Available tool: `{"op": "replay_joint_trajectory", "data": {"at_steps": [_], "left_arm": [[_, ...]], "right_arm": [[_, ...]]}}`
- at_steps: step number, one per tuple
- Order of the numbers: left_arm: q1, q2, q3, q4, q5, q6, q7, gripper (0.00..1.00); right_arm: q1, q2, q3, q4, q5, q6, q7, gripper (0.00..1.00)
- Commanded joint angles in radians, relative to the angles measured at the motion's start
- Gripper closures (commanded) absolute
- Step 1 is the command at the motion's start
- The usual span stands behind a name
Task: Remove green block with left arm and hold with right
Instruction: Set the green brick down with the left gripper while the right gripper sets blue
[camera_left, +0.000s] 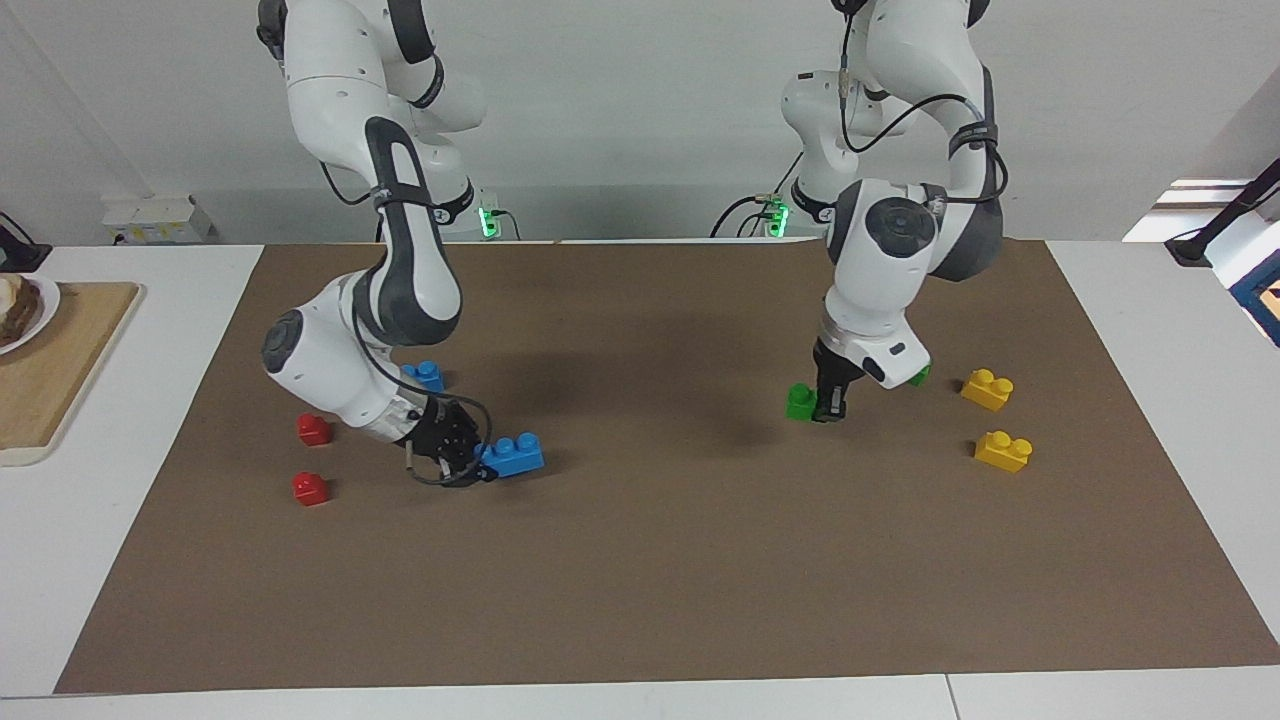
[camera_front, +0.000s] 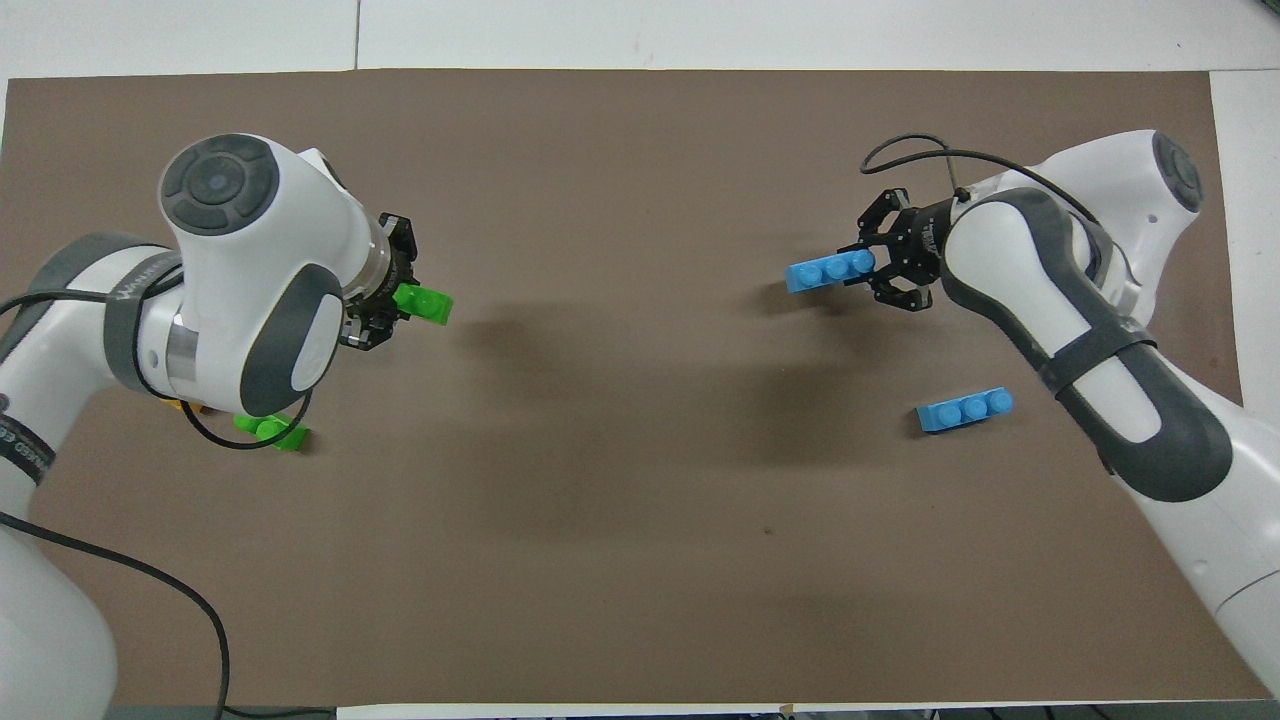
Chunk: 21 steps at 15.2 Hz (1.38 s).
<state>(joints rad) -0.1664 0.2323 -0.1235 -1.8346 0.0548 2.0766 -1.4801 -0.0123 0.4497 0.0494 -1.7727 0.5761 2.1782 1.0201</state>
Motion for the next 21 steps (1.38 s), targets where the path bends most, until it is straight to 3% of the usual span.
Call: {"op": "replay_joint_trajectory", "data": {"at_steps": [1, 6, 11, 21], "left_arm": [[0.092, -0.057, -0.011, -0.077, -0.009, 0.013, 0.232, 1.0], [0.205, -0.073, -0.011, -0.133, -0.043, 0.048, 0.593, 1.0], [0.231, -0.065, -0.01, -0.23, -0.043, 0.204, 0.642, 1.0], [0.266, 0.009, -0.008, -0.255, -0.043, 0.304, 0.725, 1.0]], "right_arm": [[-0.104, 0.029, 0.015, 0.029, -0.033, -0.078, -0.11, 1.0], [-0.187, 0.029, 0.015, 0.025, -0.078, -0.142, -0.118, 1.0], [-0.201, 0.024, 0.015, 0.013, -0.074, -0.143, -0.106, 1.0], [-0.196, 0.015, 0.014, -0.034, -0.074, -0.077, -0.028, 1.0]]}}
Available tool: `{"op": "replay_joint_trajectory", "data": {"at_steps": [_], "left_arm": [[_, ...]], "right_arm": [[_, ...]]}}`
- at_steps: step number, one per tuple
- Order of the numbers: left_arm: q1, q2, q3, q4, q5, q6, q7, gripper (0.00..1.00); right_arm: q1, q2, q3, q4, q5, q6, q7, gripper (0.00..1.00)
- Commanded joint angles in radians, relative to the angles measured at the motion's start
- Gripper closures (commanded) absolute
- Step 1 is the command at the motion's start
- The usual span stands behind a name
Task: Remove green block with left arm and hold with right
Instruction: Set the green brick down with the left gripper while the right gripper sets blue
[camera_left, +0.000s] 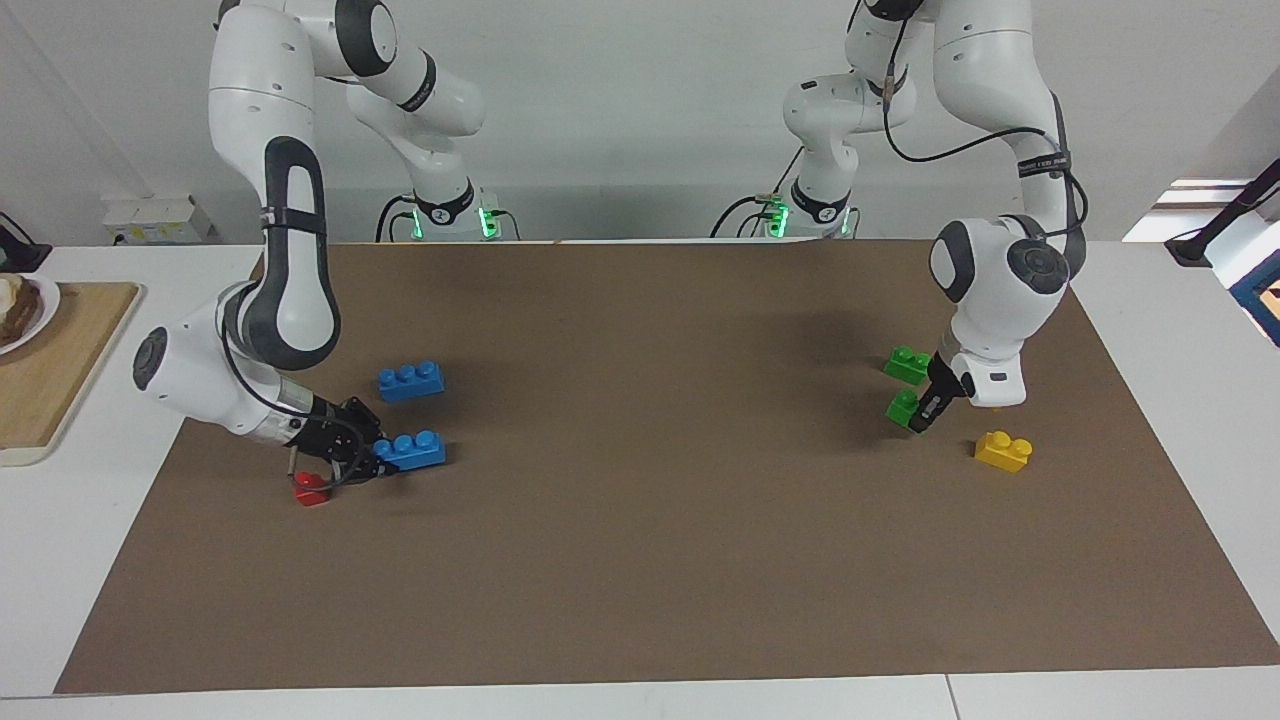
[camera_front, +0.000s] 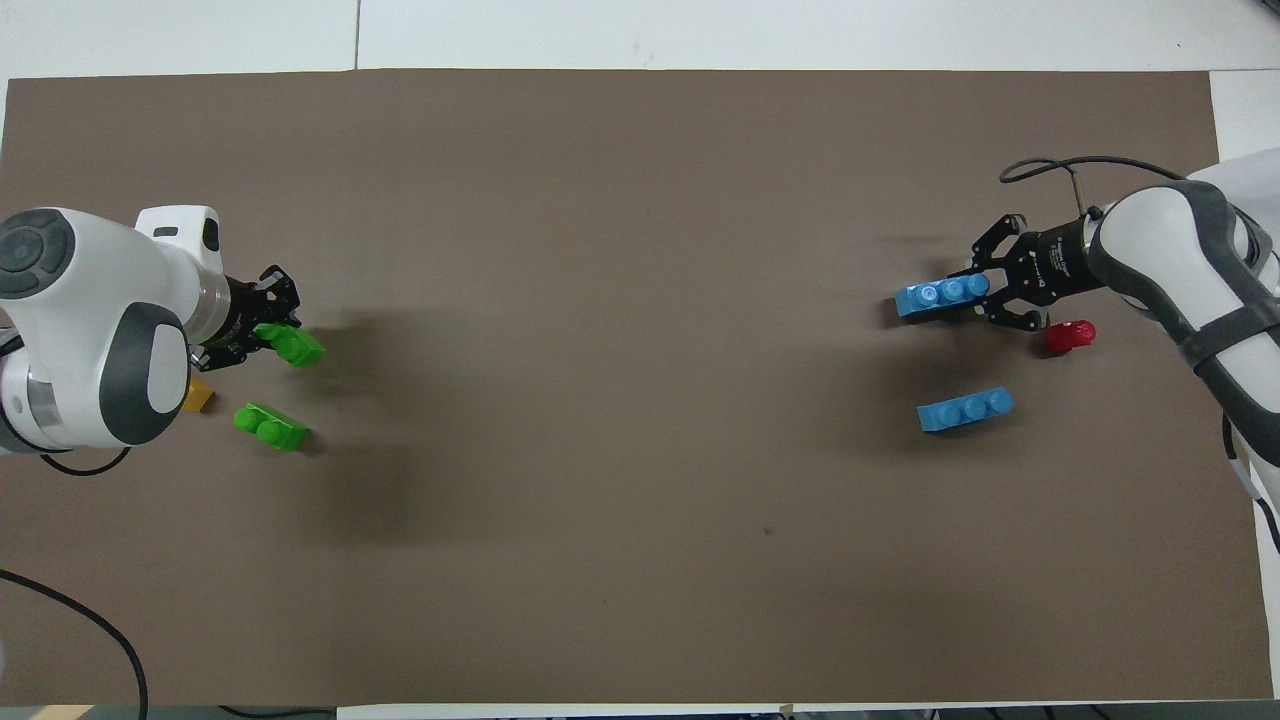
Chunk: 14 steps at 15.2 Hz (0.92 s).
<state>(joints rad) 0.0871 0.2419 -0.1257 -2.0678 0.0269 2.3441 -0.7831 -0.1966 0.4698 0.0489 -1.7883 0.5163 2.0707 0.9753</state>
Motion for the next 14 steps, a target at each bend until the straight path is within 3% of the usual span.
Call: {"op": "replay_joint_trajectory", "data": {"at_steps": [1, 6, 7, 9, 11, 14], "left_arm": [[0.013, 0.005, -0.006, -0.021, -0.015, 0.043, 0.033, 1.0], [0.016, 0.013, -0.006, -0.028, -0.015, 0.057, 0.111, 1.0], [0.016, 0.013, -0.006, -0.028, -0.015, 0.057, 0.113, 0.89], [0.016, 0.013, -0.005, -0.028, -0.015, 0.055, 0.113, 0.0], [0.016, 0.013, -0.005, -0.023, -0.015, 0.049, 0.131, 0.0], [0.016, 0.005, -0.005, -0.015, -0.015, 0.041, 0.137, 0.0]], "right_arm": [[-0.014, -0.005, 0.014, -0.02, -0.015, 0.032, 0.019, 1.0], [-0.014, -0.005, 0.012, -0.02, -0.015, 0.04, 0.036, 1.0], [-0.014, -0.005, 0.014, -0.023, -0.015, 0.048, 0.028, 0.83], [-0.014, -0.007, 0.014, -0.031, -0.015, 0.055, 0.026, 0.28], [-0.014, -0.01, 0.014, -0.023, -0.015, 0.054, 0.036, 0.17], [-0.014, -0.066, 0.012, -0.02, -0.016, 0.02, 0.045, 0.09]]}}
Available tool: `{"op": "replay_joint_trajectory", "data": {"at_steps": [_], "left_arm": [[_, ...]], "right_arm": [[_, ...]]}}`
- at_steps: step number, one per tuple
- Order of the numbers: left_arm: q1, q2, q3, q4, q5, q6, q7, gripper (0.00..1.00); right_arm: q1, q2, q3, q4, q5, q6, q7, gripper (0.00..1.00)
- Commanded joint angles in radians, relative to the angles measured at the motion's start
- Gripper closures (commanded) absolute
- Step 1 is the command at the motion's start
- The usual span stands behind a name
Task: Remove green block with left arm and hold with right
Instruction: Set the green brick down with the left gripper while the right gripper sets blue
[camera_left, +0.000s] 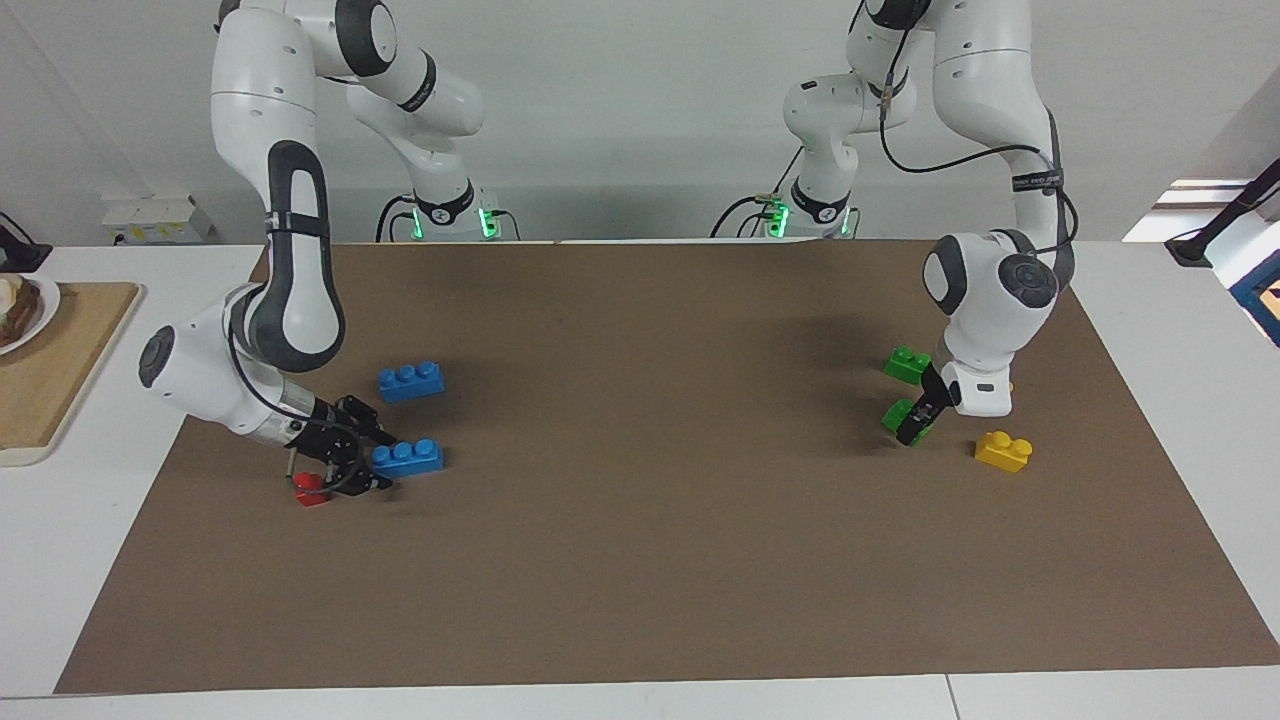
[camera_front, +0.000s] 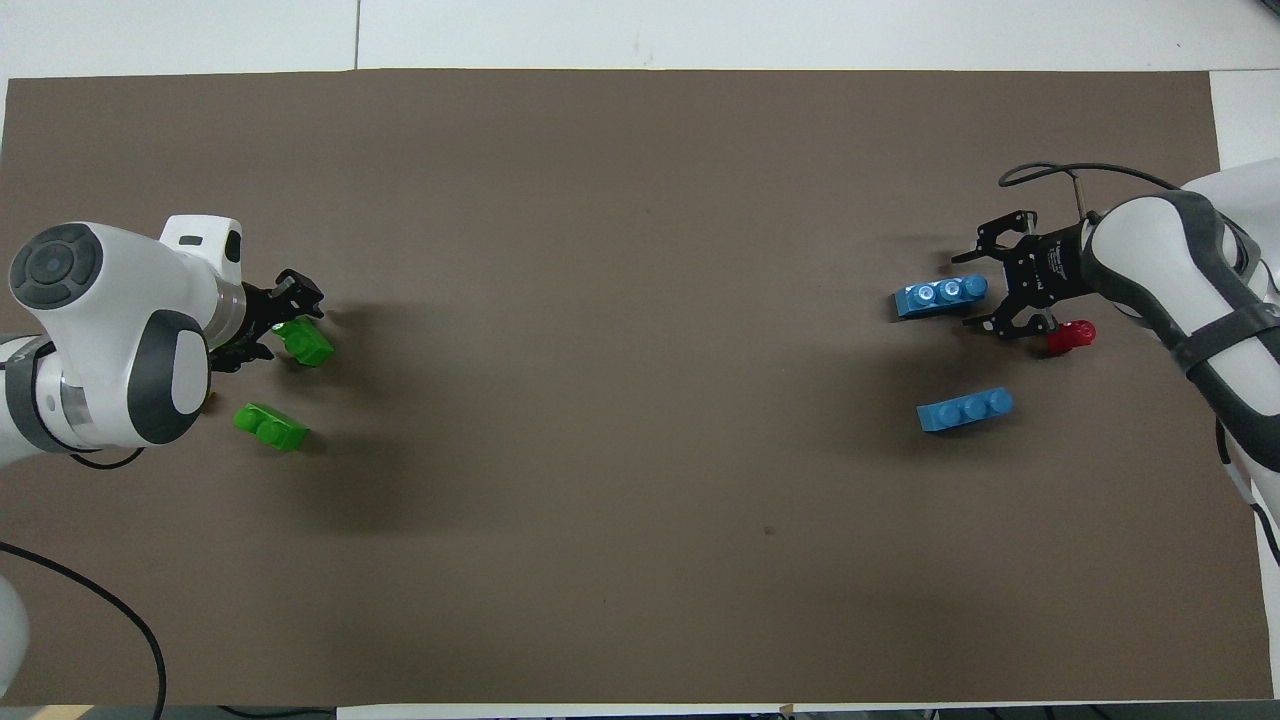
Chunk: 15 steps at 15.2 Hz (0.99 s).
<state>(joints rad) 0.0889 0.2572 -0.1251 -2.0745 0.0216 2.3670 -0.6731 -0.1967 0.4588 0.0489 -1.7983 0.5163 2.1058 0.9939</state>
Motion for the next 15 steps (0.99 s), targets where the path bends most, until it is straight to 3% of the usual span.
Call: {"op": "replay_joint_trajectory", "data": {"at_steps": [1, 2, 6, 11, 15], "left_arm": [[0.014, -0.016, -0.005, -0.004, -0.009, 0.009, 0.027, 0.0], [0.014, -0.021, -0.005, 0.007, -0.009, -0.006, 0.027, 0.0], [0.012, -0.062, -0.005, 0.082, -0.008, -0.127, 0.044, 0.0], [0.011, -0.186, -0.005, 0.106, -0.008, -0.268, 0.246, 0.0], [0.012, -0.274, -0.005, 0.165, -0.008, -0.42, 0.371, 0.0]], "right_arm": [[-0.013, -0.077, 0.012, -0.01, -0.016, -0.032, 0.029, 0.06], [-0.013, -0.103, 0.012, -0.01, -0.016, -0.049, 0.028, 0.01], [-0.015, -0.212, 0.009, -0.004, -0.053, -0.104, 0.012, 0.0], [0.002, -0.348, 0.015, 0.028, -0.168, -0.184, -0.05, 0.0], [0.002, -0.46, 0.023, 0.039, -0.249, -0.259, -0.347, 0.0]]}}
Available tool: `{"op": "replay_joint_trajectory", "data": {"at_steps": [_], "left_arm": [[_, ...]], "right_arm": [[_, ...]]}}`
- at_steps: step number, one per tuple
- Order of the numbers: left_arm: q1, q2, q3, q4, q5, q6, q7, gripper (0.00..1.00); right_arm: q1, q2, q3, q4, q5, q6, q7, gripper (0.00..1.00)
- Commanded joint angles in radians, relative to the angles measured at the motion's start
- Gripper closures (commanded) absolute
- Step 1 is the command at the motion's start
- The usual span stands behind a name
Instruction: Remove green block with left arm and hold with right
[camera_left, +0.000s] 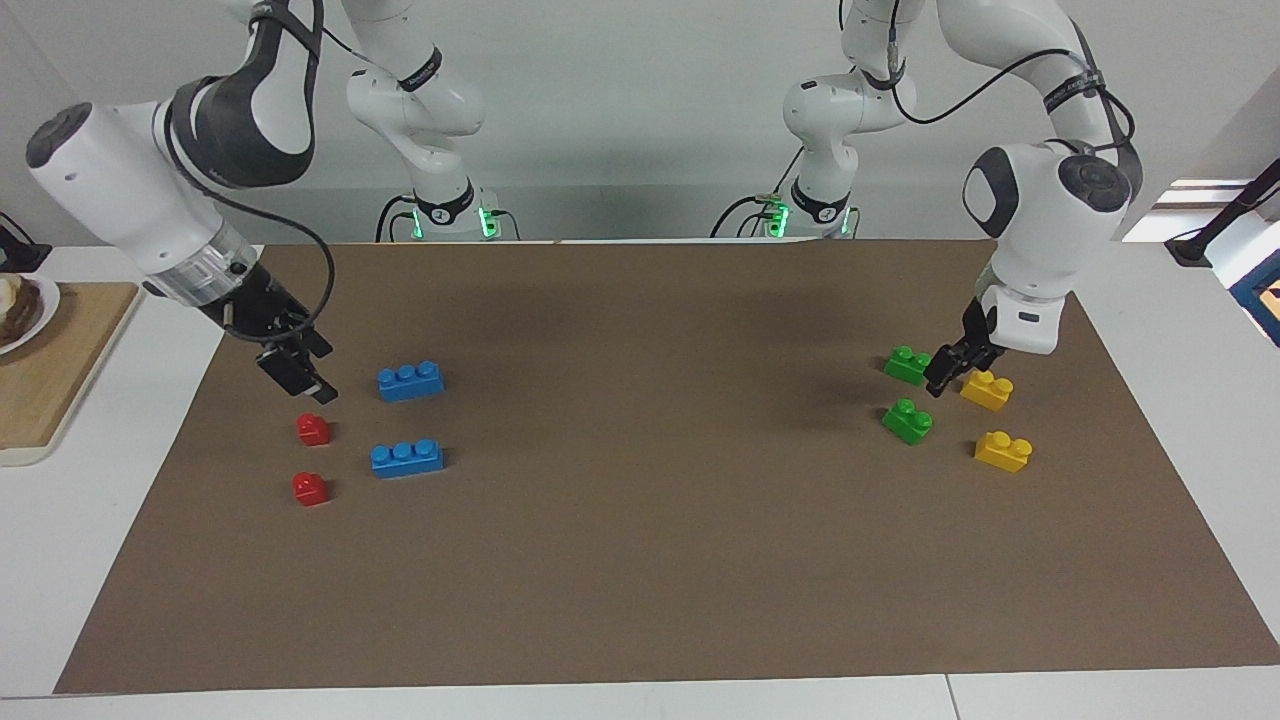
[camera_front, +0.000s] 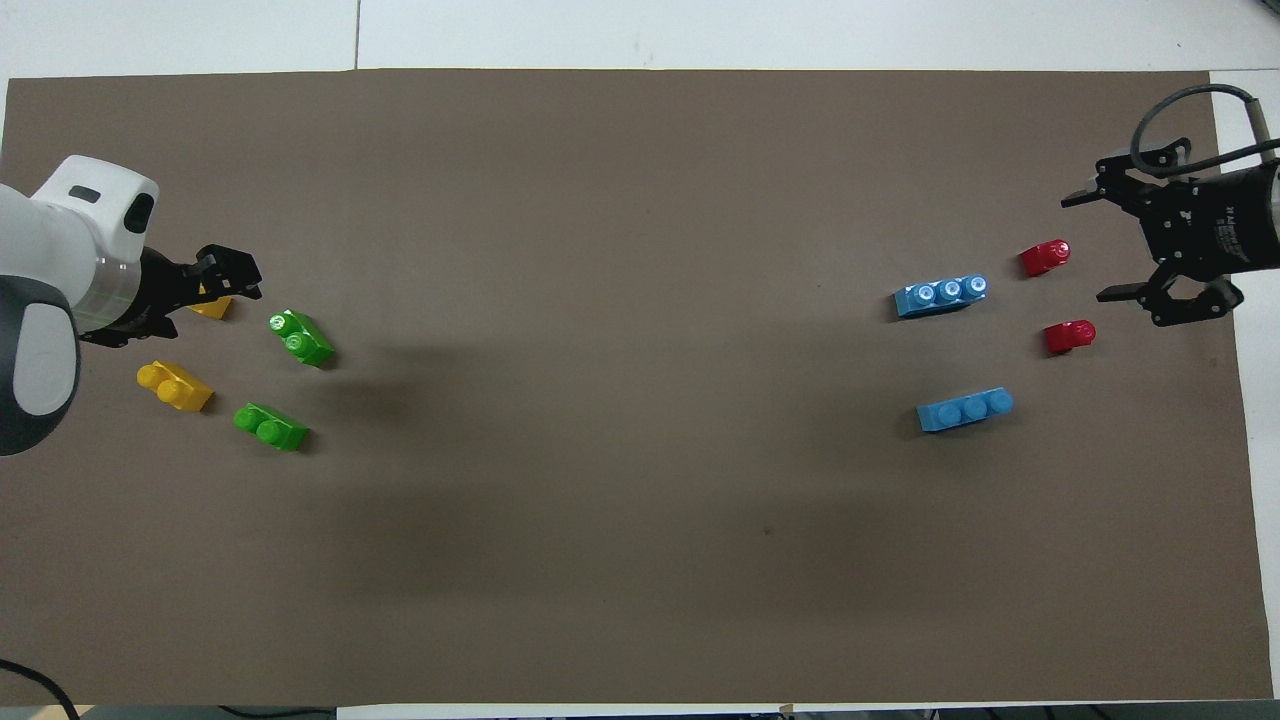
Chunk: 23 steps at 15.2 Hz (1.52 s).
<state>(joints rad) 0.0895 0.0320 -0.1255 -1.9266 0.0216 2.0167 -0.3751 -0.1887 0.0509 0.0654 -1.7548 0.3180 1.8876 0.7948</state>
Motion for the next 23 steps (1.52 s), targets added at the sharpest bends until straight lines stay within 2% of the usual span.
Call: {"op": "replay_joint_trajectory", "data": {"at_steps": [1, 3, 5, 7, 10, 14, 17, 19, 23], "left_arm": [[0.012, -0.069, -0.005, 0.023, -0.008, -0.09, 0.103, 0.0], [0.01, -0.093, -0.006, 0.049, -0.006, -0.133, 0.159, 0.0], [0.003, -0.09, -0.005, 0.118, -0.006, -0.226, 0.218, 0.0], [0.001, -0.093, -0.005, 0.161, -0.006, -0.289, 0.274, 0.0], [0.001, -0.098, -0.008, 0.176, -0.002, -0.309, 0.303, 0.0], [0.0, -0.098, -0.011, 0.23, -0.003, -0.358, 0.301, 0.0], [-0.002, -0.098, -0.013, 0.233, 0.003, -0.372, 0.311, 0.0], [-0.002, -0.098, -0.014, 0.233, 0.003, -0.374, 0.332, 0.0], [-0.004, -0.098, -0.016, 0.235, 0.003, -0.38, 0.344, 0.0]], "right_arm": [[-0.003, -0.074, 0.008, 0.006, -0.081, -0.068, -0.257, 0.0], [0.011, -0.11, 0.007, 0.012, -0.115, -0.108, -0.403, 0.0], [0.011, -0.141, 0.007, 0.018, -0.138, -0.155, -0.498, 0.0], [0.012, -0.155, 0.008, 0.058, -0.18, -0.227, -0.599, 0.0], [0.014, -0.17, 0.008, 0.072, -0.229, -0.282, -0.82, 0.0], [0.047, -0.201, 0.013, 0.014, -0.229, -0.254, -0.803, 0.0], [0.057, -0.192, 0.014, 0.028, -0.264, -0.248, -0.799, 0.0], [0.08, -0.178, 0.014, 0.029, -0.318, -0.249, -0.813, 0.0], [0.084, -0.129, 0.016, 0.055, -0.318, -0.249, -0.813, 0.0]]}}
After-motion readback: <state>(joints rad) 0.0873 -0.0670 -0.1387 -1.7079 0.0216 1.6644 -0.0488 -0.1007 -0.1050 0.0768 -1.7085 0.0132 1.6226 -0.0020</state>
